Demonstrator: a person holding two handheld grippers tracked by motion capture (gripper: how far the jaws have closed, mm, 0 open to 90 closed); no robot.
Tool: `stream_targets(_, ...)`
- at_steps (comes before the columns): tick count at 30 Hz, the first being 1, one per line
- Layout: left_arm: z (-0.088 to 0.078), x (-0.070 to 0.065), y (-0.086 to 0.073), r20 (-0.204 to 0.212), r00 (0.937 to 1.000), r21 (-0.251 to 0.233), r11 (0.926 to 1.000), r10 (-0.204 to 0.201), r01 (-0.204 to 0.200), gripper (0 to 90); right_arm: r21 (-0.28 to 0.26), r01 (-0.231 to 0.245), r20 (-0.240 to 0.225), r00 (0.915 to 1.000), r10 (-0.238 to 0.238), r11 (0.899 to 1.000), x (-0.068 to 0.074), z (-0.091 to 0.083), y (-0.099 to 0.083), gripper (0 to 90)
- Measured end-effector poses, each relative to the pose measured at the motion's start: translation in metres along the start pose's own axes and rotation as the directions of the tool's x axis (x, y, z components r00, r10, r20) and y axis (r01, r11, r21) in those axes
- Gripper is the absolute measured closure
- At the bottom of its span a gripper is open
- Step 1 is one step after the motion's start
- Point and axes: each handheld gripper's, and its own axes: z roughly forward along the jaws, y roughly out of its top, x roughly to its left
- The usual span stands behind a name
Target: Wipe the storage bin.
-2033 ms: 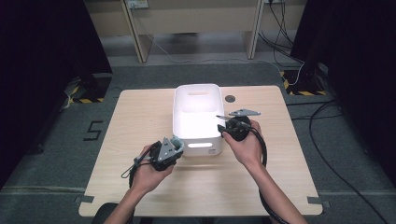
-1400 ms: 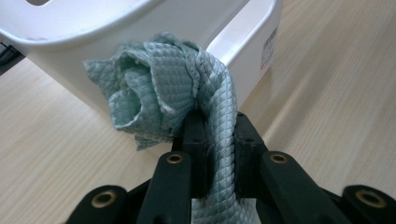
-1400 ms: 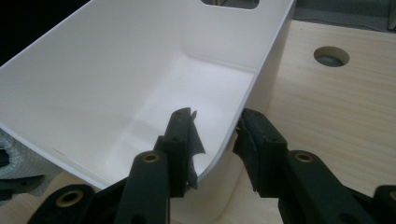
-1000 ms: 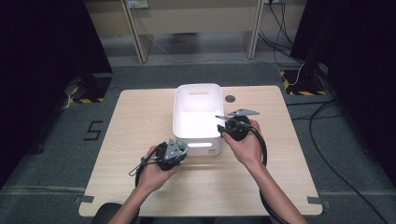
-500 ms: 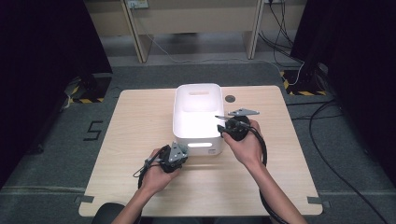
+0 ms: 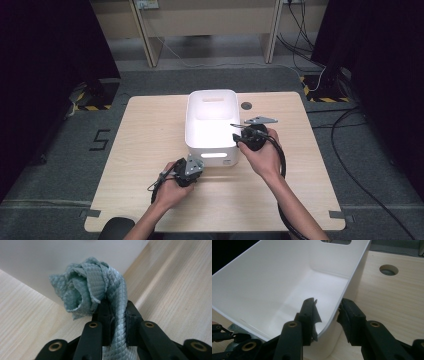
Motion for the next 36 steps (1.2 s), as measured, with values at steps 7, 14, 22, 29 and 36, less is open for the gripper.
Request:
stream_targets(7, 0.002, -0.003, 0.002, -0.001, 1.0000, 0.005, 1.0000, 0.002, -0.002, 78.4, 0.000, -0.001, 0.001, 1.0000, 0.001, 1.000, 0.000, 0.000, 0.000, 65.0)
stream_targets(14, 0.007, -0.008, 0.010, 0.012, 0.9999, -0.002, 1.0000, 0.002, -0.002, 78.5, -0.001, -0.002, 0.000, 1.0000, 0.002, 1.000, 0.000, 0.000, 0.000, 65.0)
stream_targets(22, 0.007, -0.010, 0.010, 0.011, 0.9994, -0.023, 0.9991, -0.034, 0.034, 78.7, -0.001, -0.003, -0.001, 1.0000, 0.003, 1.000, 0.000, 0.000, 0.000, 64.8)
stream_targets(29, -0.002, -0.011, 0.016, 0.003, 0.9990, -0.070, 0.9966, -0.044, 0.044, 78.8, -0.001, -0.005, -0.001, 1.0000, 0.005, 1.000, 0.000, 0.000, 0.000, 64.7)
stream_targets(36, -0.012, -0.011, 0.025, -0.001, 0.9989, -0.108, 0.9931, -0.047, 0.046, 78.8, -0.002, -0.004, -0.002, 1.0000, 0.004, 1.000, -0.001, 0.000, 0.000, 64.6)
